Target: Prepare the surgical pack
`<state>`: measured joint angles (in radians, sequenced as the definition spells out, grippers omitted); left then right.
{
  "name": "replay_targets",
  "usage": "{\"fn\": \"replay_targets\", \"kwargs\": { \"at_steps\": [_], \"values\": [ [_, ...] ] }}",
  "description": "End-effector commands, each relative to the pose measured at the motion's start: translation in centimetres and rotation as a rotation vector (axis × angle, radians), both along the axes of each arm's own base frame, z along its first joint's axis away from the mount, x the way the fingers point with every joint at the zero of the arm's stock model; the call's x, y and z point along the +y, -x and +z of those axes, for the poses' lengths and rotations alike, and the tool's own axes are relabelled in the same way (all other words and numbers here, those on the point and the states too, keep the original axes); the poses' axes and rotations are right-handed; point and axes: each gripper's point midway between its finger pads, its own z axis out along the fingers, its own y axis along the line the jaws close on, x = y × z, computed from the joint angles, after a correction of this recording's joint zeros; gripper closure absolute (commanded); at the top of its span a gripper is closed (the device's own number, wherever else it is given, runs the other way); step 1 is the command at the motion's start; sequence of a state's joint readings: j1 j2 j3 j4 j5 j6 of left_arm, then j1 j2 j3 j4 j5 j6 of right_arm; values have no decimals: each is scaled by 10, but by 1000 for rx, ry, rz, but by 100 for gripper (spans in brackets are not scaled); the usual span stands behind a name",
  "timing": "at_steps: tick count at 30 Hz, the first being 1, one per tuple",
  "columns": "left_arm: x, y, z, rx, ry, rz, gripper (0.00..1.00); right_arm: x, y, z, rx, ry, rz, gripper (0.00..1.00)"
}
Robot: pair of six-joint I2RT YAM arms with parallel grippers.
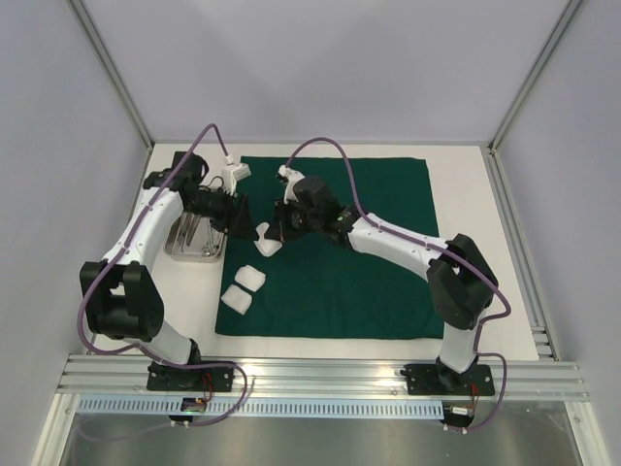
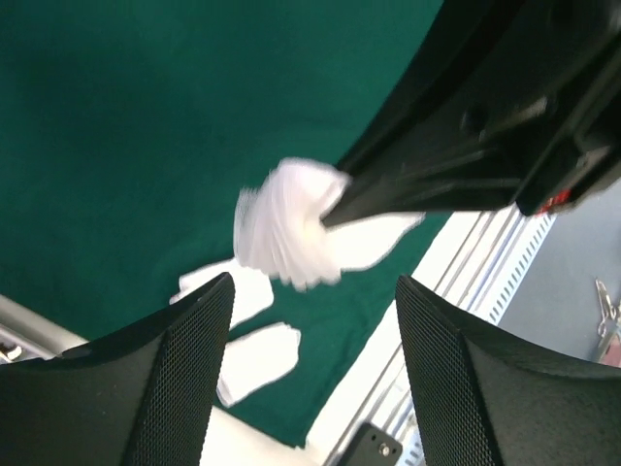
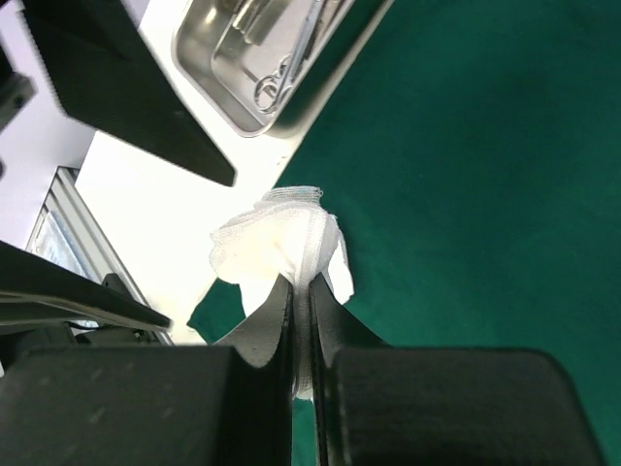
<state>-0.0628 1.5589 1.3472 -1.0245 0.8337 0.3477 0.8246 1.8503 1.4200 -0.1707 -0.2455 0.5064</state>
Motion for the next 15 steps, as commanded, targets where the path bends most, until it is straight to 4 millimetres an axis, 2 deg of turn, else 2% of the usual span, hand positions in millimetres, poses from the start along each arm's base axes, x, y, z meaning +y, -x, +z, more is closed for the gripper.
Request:
{"fn": "replay_targets", "kwargs": {
  "at_steps": [1,4,7,10,15],
  "values": [
    [-13,-15,21,-104,82,-16,24,6,2,25,-84,-40,12,100],
    [-16,-22,22,-124,97,-19,23,7,4,28,-86,-45,23,100],
    [-19,-22,13,-108,89,-41,24,6,5,34,-99,-55,25,99],
    [-20,-17,5,-74,96,-67,30,4,5,39,-115,-62,18,100],
    [-23,-3,6,-38,125,-119,36,1,5,42,-131,-65,16,100]
  ]
}}
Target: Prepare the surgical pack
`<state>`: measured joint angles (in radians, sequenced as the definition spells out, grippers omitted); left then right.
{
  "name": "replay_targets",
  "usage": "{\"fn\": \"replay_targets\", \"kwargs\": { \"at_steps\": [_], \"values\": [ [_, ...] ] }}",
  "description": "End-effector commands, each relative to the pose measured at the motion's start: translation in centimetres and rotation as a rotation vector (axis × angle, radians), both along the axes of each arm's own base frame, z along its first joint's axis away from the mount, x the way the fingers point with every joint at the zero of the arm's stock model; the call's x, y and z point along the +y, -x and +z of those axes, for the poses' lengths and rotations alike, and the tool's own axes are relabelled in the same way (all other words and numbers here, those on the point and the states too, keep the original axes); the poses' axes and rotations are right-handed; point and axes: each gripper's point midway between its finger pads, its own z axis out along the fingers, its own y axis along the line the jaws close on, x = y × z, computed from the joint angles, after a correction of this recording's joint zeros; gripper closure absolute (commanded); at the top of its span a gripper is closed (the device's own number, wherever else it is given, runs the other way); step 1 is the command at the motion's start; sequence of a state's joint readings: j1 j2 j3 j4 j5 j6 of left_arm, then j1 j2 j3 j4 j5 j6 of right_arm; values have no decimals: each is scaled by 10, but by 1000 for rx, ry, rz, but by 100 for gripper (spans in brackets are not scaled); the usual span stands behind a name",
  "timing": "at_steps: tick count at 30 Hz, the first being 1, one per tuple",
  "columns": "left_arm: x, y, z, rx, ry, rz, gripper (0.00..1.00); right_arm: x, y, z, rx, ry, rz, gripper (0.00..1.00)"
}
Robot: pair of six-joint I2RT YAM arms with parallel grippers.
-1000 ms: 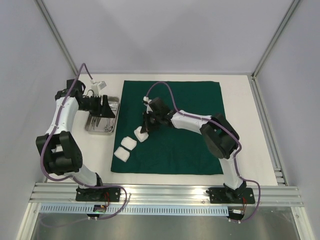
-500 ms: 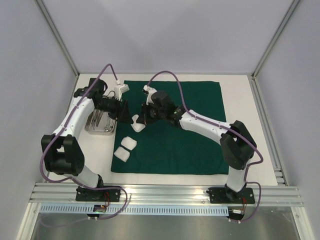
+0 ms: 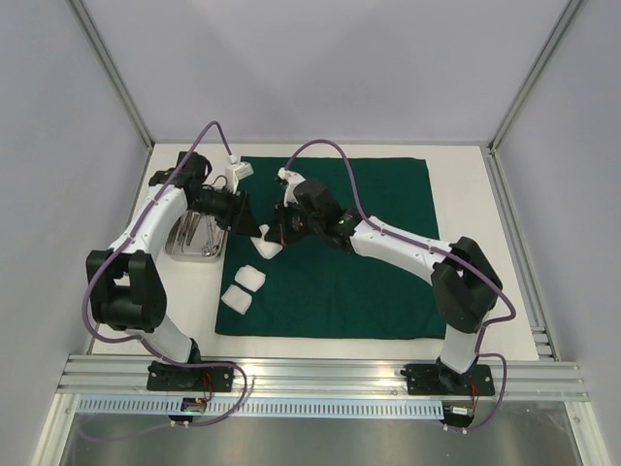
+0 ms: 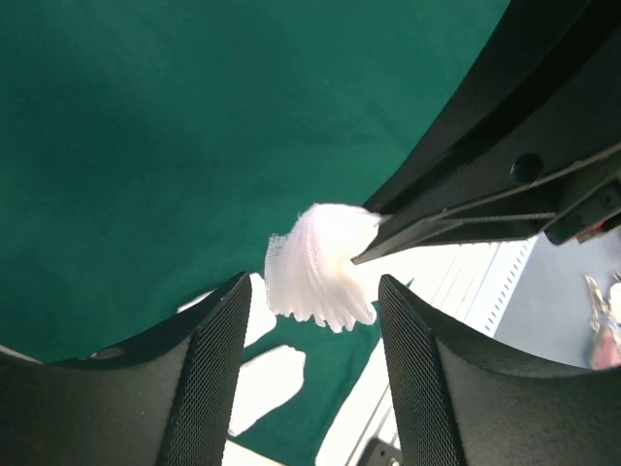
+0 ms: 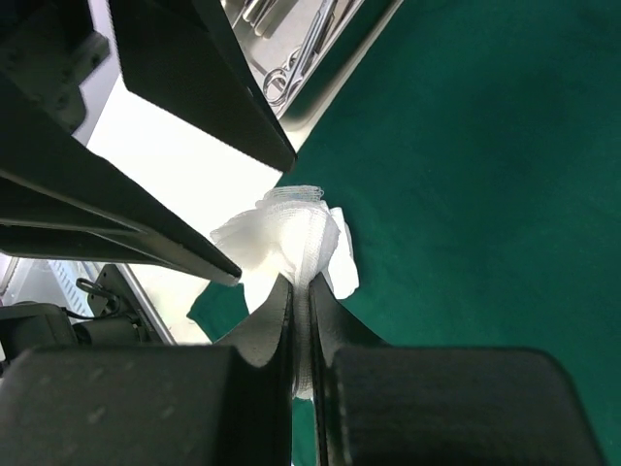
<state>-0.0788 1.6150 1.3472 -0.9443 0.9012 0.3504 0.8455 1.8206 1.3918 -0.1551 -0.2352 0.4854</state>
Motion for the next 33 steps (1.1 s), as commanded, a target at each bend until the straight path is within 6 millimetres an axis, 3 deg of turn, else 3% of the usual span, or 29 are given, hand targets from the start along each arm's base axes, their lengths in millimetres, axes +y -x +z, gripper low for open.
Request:
{"fn": "replay_targets", "kwargs": {
  "at_steps": [1,9,12,17,18,19,20,21,22,23,26,27,29,30,33],
  "values": [
    [-9,12,11,-22,65,-97,37,-1,-5,37,-99,-59,-10,99],
    [-11,15,-1,21,82,-114,42,0,-5,41,-107,-76,-1,100],
    [-11,15,-3,32,84,-111,54,1,-3,43,-108,-82,7,99],
    [-13,15,2,22,101,-114,87,1,-1,41,-101,-80,16,100],
    [-14,17,4,23,107,-114,99,2,-1,39,-98,-80,18,99],
    [-14,16,5,21,109,-113,100,1,-1,38,-98,-77,17,99],
    [-14,16,6,21,109,-112,100,1,-1,38,-94,-76,18,97],
    [-14,16,7,24,104,-107,100,0,-1,35,-91,-67,14,81],
    [-12,15,8,23,97,-98,100,0,-1,34,-87,-64,9,73],
    [-8,10,7,20,83,-77,100,-2,-2,34,-85,-60,3,59],
    [17,-9,-2,25,-8,47,100,-8,-4,31,-80,-46,-21,44],
    [39,-20,-3,34,-7,127,100,-12,-6,34,-87,-50,-31,42],
    [63,-30,-4,61,2,218,100,-14,-5,31,-86,-44,-34,34],
    [84,-35,-4,67,2,279,100,-16,-5,32,-89,-41,-39,33],
    [117,-35,-13,99,-2,367,100,-19,-5,27,-85,-27,-46,33]
  ]
}}
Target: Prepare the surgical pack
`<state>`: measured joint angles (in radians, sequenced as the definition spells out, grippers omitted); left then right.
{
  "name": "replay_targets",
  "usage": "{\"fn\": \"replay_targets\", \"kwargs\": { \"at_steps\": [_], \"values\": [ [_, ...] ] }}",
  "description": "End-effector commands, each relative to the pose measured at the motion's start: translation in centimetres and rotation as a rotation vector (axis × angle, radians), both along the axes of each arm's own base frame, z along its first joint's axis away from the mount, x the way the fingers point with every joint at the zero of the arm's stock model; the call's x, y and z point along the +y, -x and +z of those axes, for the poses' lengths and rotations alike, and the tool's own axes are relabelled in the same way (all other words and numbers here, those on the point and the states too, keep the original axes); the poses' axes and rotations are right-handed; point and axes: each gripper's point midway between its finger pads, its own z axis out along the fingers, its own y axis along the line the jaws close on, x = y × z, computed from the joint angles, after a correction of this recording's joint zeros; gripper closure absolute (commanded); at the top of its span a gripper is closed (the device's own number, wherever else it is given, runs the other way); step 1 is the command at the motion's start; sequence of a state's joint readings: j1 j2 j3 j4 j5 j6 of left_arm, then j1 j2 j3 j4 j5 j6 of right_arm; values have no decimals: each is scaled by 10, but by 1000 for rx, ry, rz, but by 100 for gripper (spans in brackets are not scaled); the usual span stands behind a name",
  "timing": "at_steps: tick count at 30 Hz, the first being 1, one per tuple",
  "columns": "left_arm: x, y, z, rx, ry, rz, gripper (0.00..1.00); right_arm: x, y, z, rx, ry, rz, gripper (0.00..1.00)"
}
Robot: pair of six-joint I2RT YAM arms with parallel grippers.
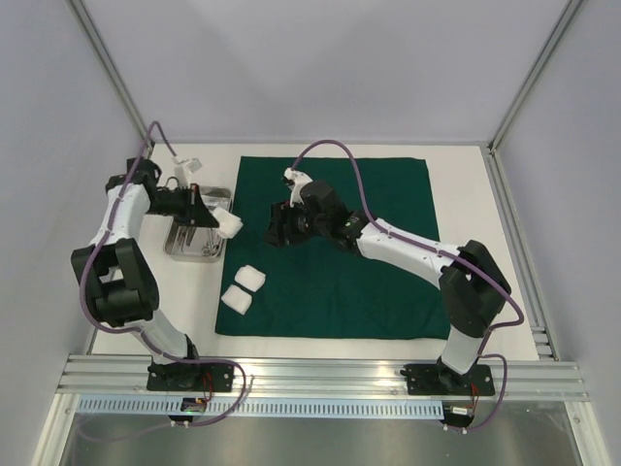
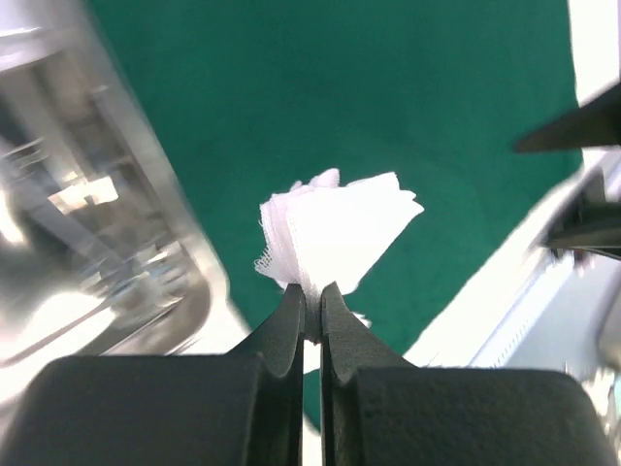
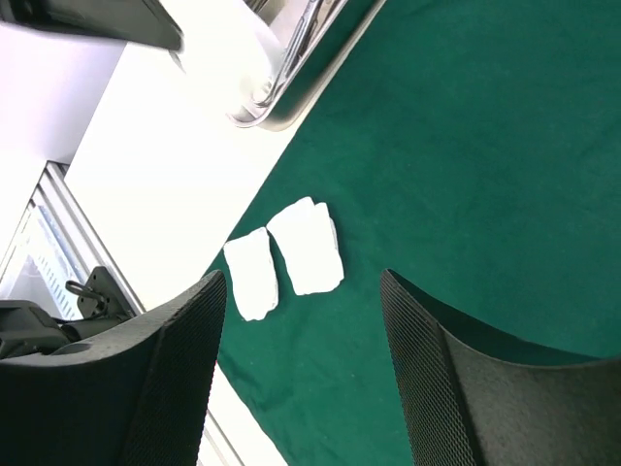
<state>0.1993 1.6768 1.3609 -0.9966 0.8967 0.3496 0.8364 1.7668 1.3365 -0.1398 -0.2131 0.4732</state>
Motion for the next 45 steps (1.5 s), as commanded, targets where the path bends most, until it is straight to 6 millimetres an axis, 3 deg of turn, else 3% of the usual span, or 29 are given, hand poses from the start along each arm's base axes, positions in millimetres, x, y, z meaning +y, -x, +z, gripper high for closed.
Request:
{"fn": "replay_targets", "kwargs": {
  "at_steps": [1,7,11,18,31,37,45],
  "values": [
    [46,-8,-2,14,-6,141,100,-6,-4,19,-53,-25,-22,33],
    [98,-3,-26,49,1,298,100,-2,-3,11,-24,-22,-16,33],
    [115,-6,-44,84,-27,355,100,0,-3,9,-16,-21,-10,33],
    [123,-11,-74,145,-34,390,100,-3,-2,6,-11,-6,-12,33],
    [118,-15,-97,211,40,424,100,-3,-1,6,-3,-1,-8,34],
    [136,-11,-111,224,-97,475,87,-3,-2,10,-9,1,-6,34],
    [142,-5,-117,243,-150,488,69,-2,-2,8,-5,6,-6,34]
  ]
}}
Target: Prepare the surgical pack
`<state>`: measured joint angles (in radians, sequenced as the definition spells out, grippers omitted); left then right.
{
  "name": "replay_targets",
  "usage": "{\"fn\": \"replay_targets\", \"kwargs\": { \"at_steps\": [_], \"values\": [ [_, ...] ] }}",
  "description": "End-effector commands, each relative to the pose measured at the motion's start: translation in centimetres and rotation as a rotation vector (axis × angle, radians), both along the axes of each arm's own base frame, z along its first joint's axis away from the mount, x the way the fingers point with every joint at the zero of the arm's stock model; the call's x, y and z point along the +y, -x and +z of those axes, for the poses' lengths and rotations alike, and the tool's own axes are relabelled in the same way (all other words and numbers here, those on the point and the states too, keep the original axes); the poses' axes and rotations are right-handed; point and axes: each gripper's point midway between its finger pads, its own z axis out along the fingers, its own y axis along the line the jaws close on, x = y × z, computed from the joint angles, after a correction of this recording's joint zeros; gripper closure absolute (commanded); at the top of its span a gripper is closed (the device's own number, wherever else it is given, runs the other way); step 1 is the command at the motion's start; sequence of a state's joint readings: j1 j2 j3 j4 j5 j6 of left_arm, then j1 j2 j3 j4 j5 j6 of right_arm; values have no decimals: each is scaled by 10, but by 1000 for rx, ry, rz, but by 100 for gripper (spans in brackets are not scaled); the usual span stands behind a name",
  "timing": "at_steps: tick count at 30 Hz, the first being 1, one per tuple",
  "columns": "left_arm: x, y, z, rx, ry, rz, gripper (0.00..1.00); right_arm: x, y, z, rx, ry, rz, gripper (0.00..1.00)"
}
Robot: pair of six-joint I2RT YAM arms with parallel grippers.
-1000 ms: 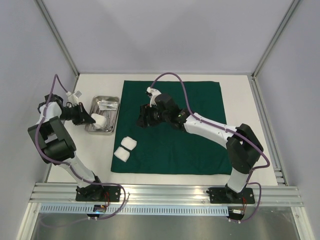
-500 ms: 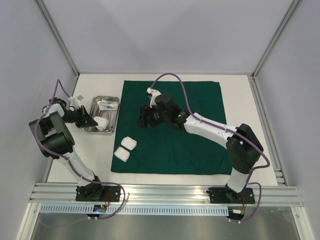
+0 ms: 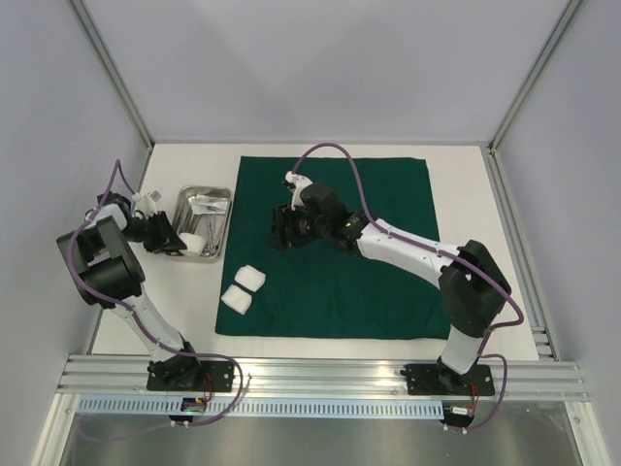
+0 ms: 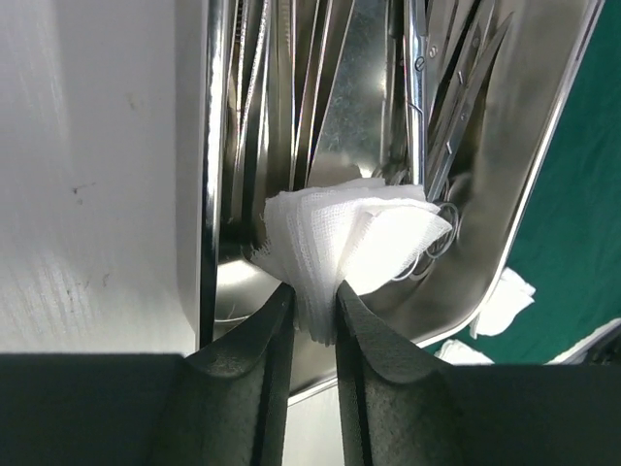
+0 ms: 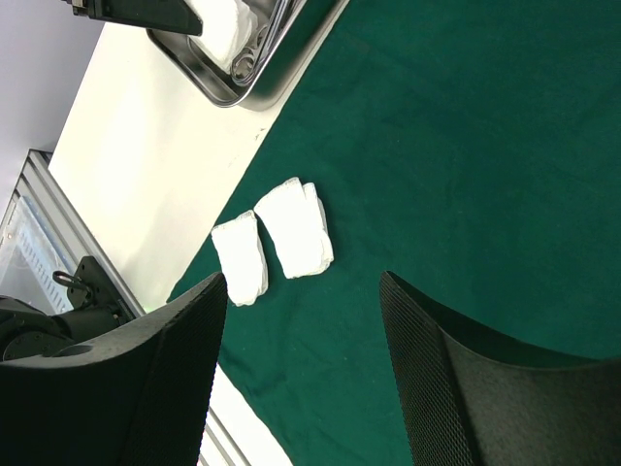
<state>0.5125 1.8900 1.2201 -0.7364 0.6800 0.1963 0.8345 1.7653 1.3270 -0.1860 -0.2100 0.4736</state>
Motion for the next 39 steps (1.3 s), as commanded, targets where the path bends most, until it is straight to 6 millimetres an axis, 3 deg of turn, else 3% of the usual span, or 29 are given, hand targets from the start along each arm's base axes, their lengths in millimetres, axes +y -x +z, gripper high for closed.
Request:
{"fn": "replay_targets", "kwargs": {
  "at_steps": [1,7,15,20,23,25,28,35,39],
  "values": [
    [10,0,3,-7,-63,22,69,5,-7,21,-42,-35,0,34],
    [17,-5,16,-60,-115,38,95,5,-7,21,-41,-29,0,34],
    [25,-8,24,-82,-167,45,95,3,-6,19,-42,-22,0,34],
    [27,-5,15,-54,-173,42,89,1,-6,17,-45,-13,-2,34],
    [27,-6,11,-48,-174,41,77,0,-5,15,-38,-11,-7,34],
    [30,-5,7,-35,-184,48,64,-1,-4,15,-36,-12,-6,34],
    [31,-4,9,-42,-198,54,55,-1,-4,13,-32,-11,-8,34],
    [39,-9,35,-121,-270,61,51,4,-2,3,5,-9,1,34],
    [38,-10,55,-179,-290,52,49,18,8,-26,78,31,42,37]
  ]
}}
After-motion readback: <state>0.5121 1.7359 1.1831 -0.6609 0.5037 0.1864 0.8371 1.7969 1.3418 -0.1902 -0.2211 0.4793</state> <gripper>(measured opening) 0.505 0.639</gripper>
